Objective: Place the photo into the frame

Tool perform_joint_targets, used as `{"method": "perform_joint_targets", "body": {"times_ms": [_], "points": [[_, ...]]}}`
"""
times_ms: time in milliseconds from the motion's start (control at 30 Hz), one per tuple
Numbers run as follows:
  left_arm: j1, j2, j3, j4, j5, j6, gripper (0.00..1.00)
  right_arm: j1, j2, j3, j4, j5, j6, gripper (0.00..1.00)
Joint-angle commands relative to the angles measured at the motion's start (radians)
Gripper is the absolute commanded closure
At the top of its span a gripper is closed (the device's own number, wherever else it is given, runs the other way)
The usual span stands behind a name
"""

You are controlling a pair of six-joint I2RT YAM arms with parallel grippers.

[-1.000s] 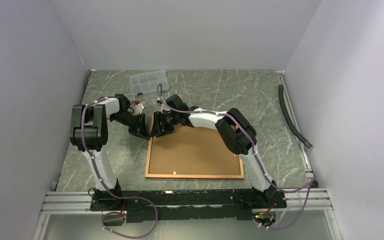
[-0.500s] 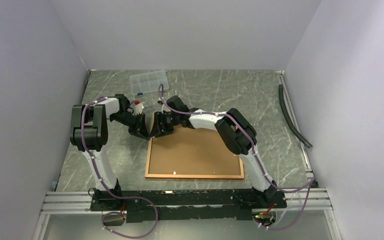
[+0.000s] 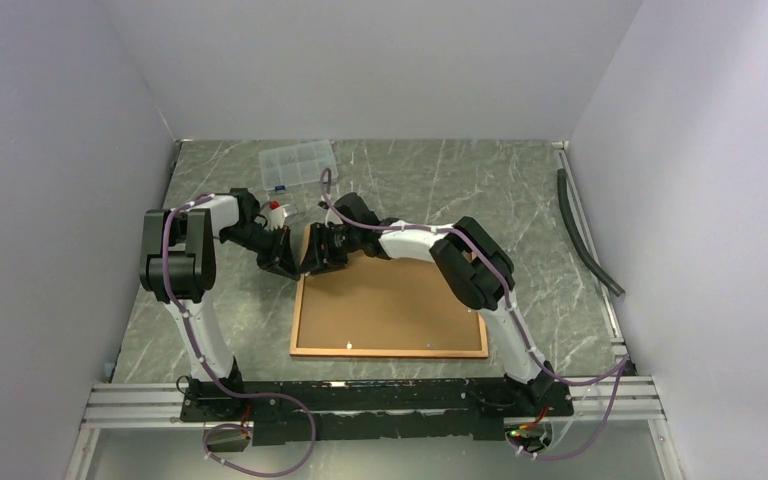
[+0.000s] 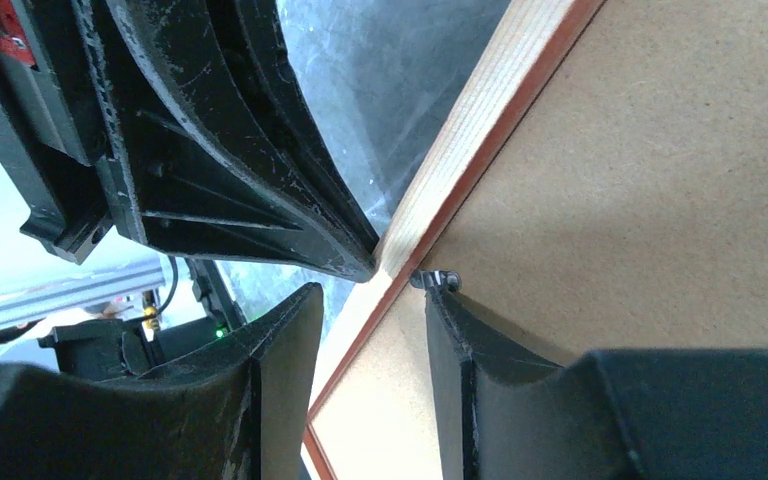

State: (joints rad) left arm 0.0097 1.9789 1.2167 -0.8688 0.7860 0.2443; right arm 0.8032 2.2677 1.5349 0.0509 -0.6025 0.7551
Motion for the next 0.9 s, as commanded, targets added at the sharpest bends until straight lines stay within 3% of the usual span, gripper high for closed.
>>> {"method": "perform_joint_targets", "body": {"times_ms": [0,267,867], "points": [[-0.011,-0.016,-0.019,0.033,0.006,0.001,0.92,0.025,-0.017,-0.035,0.053,0.115,0.018,0.54],[-0.011,-0.017,-0.023,0.024,0.001,0.015,0.92,0.067,-0.077,-0.168,0.136,0.296,0.106,0.54],[-0.011,-0.023,-0.006,-0.008,0.0,0.029,0.93,0.083,-0.173,-0.329,0.177,0.372,0.169,0.55]]}}
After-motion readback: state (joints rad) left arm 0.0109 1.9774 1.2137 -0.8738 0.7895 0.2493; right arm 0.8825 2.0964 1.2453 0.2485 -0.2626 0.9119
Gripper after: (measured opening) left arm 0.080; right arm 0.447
